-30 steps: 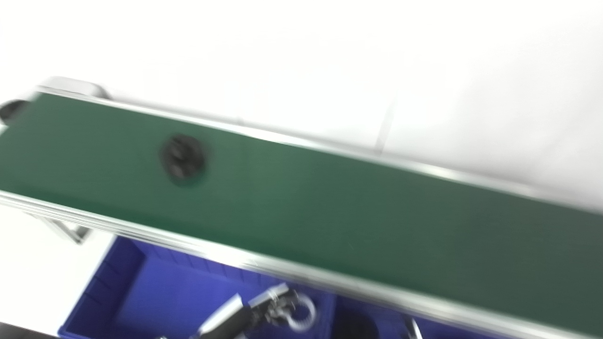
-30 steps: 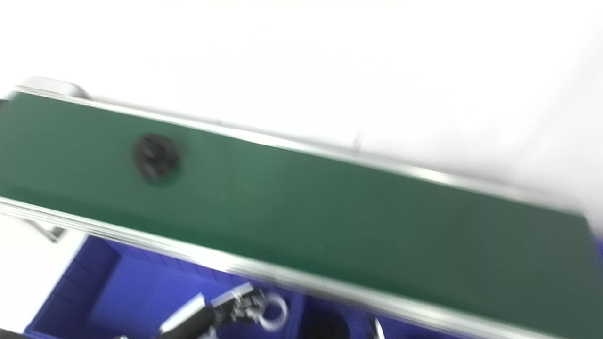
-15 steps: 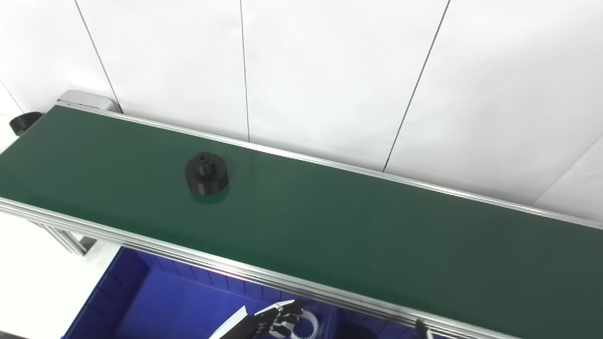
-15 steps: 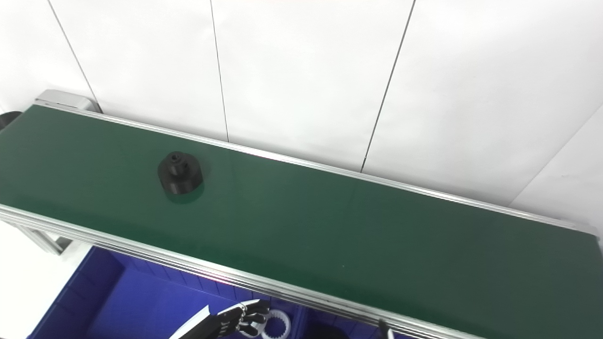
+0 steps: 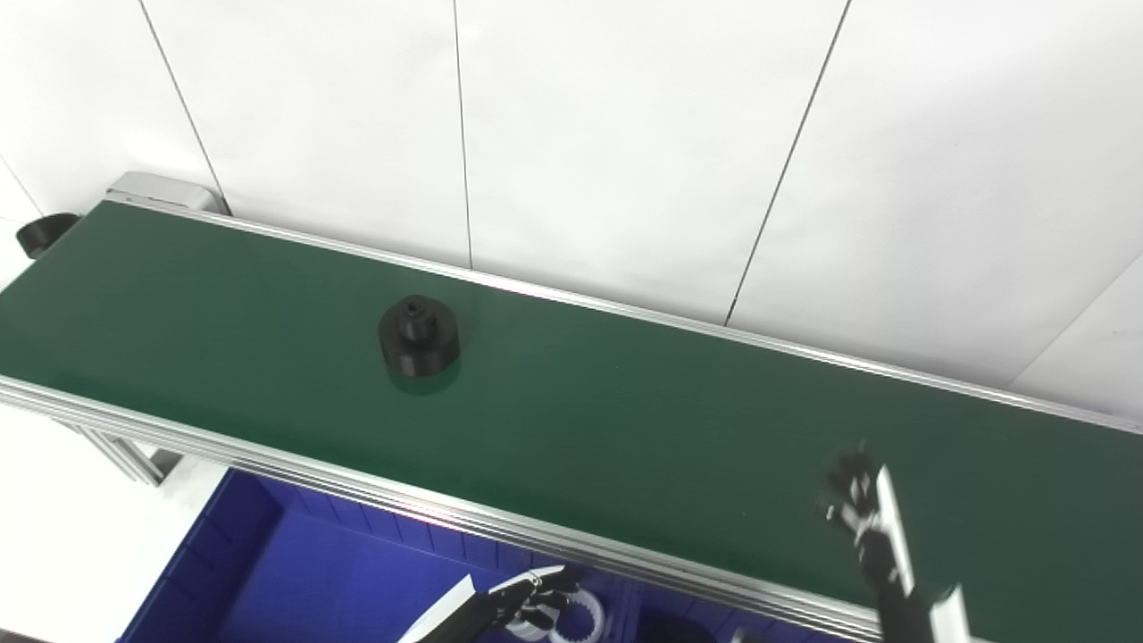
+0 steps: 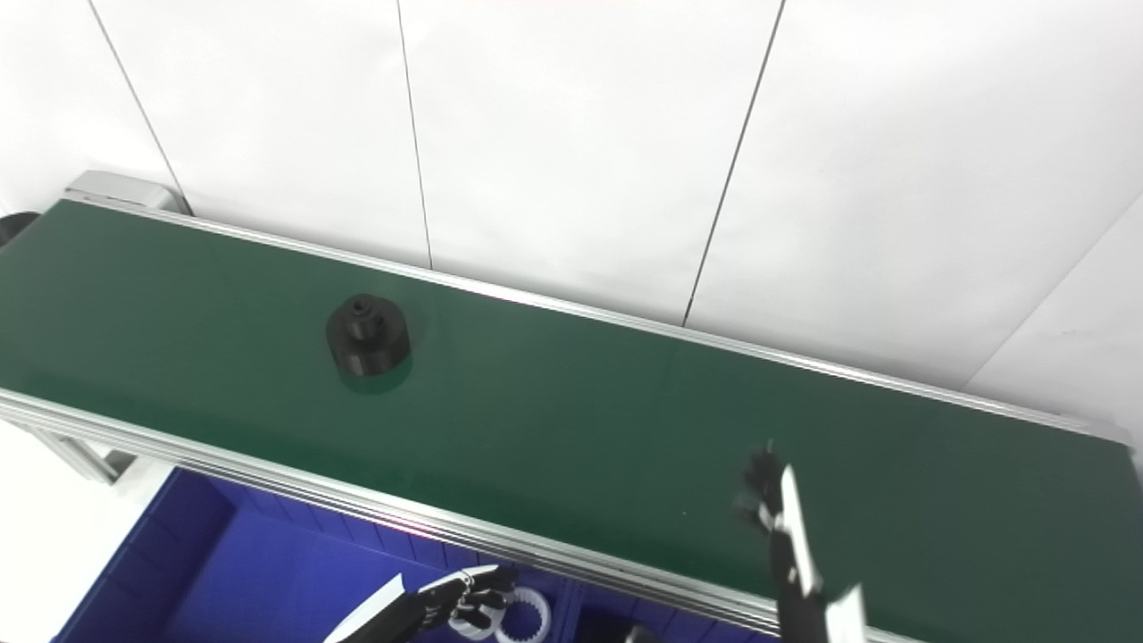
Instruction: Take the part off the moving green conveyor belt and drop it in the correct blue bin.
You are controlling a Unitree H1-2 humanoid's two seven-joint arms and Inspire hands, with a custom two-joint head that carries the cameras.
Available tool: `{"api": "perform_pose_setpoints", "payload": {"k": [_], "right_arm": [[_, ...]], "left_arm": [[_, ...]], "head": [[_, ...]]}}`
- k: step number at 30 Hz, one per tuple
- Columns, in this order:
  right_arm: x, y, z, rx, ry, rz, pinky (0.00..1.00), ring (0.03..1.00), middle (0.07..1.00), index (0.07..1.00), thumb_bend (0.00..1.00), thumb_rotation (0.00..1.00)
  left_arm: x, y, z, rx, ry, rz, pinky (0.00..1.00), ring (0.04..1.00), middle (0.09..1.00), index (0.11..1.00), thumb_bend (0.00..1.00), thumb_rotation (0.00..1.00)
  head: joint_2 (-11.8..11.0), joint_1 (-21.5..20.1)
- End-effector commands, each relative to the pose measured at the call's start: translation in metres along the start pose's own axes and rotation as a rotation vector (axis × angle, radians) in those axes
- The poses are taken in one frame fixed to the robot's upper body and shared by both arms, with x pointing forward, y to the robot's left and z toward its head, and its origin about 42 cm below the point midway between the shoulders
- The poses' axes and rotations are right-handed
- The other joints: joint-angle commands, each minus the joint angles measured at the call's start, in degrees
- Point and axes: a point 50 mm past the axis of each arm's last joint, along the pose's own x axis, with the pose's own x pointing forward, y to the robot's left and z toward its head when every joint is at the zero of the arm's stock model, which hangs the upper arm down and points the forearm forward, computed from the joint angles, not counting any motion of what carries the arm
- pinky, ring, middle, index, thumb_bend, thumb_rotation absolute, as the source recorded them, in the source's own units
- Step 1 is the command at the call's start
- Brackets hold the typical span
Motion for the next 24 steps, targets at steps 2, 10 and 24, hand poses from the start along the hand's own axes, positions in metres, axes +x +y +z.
{"api": "perform_pose_setpoints", "payload": {"k": [2,10,24], "right_arm": [[0.025,-0.008,0.007,-0.033,-0.009,0.032,0.75,0.888,0.944,0.994,0.84,0.58],[0.077,-0.008,0.006,-0.072,0.045,0.14,0.71,0.845,0.906,0.951,0.84,0.45],[0.173,0.021,0.023,-0.247,0.082,0.244,0.66,0.787,0.856,0.948,0.86,0.44]], "left_arm": [[0.005,0.008,0.004,0.023,-0.049,0.002,0.75,0.845,0.893,0.893,0.91,0.33],[0.013,0.013,-0.002,0.058,-0.044,0.003,0.75,0.848,0.906,0.906,0.89,0.33],[0.007,0.03,-0.002,0.133,-0.055,-0.045,0.83,0.901,0.944,0.943,0.89,0.34]], "head": [[0.1,-0.7],[0.7,-4.7],[3.6,-13.7]]}}
